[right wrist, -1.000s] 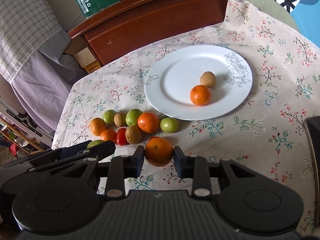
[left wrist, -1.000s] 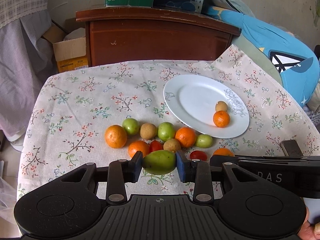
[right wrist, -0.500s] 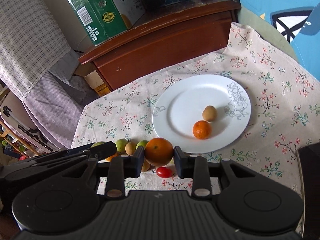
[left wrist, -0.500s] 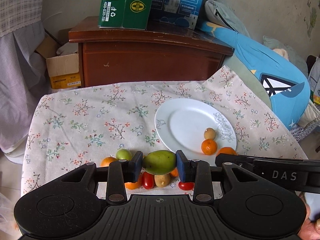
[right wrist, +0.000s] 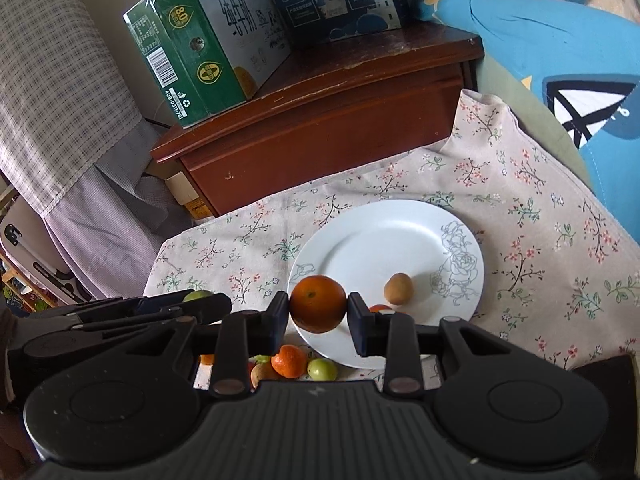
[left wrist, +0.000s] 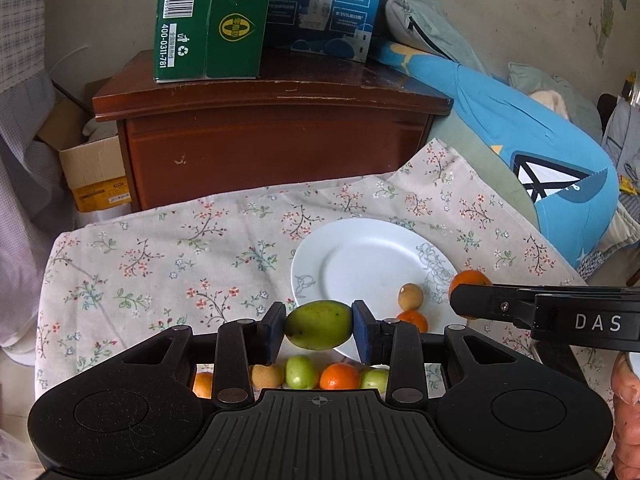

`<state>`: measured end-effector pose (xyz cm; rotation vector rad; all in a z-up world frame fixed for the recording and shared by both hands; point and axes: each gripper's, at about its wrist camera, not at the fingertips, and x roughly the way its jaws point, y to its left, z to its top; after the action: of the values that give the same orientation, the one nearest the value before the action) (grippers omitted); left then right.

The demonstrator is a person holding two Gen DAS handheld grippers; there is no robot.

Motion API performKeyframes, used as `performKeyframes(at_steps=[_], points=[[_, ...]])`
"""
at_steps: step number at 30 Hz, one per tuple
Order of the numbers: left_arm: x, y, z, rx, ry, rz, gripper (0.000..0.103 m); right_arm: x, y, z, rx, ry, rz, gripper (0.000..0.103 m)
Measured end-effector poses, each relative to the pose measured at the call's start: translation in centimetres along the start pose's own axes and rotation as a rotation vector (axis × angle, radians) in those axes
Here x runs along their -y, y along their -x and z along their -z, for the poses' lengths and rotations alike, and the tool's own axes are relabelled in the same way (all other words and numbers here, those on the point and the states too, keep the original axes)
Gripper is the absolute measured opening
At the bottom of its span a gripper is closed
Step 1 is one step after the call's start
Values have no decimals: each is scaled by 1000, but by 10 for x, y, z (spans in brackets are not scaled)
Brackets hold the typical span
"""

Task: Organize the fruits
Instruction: 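Carry both fruits onto the white plate and open both tools to release them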

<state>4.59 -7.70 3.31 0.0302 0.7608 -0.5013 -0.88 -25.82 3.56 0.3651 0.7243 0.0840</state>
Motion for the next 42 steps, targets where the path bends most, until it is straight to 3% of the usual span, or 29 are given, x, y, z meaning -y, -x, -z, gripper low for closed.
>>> performKeyframes(at_steps=[8, 22, 35, 37, 39, 42], points=[[9, -26, -14, -10, -24, 25, 33, 25, -18, -16, 0, -51, 53, 32], [23, -85, -16, -92, -57, 43, 33, 66, -58, -12, -94, -183, 167, 32], [26, -104, -15, -110, -50, 45, 35, 73, -77, -9, -116, -205, 188, 35], [26, -101, -17, -107, -48, 46, 39, 71, -77, -11, -106, -200, 184, 35], [27, -96, -20, -91, -43, 40, 56, 70, -75, -13, -98, -202, 176, 35], [26, -86, -26, -62, -40, 19, 69, 69, -71, -16, -84, -202, 165, 38]])
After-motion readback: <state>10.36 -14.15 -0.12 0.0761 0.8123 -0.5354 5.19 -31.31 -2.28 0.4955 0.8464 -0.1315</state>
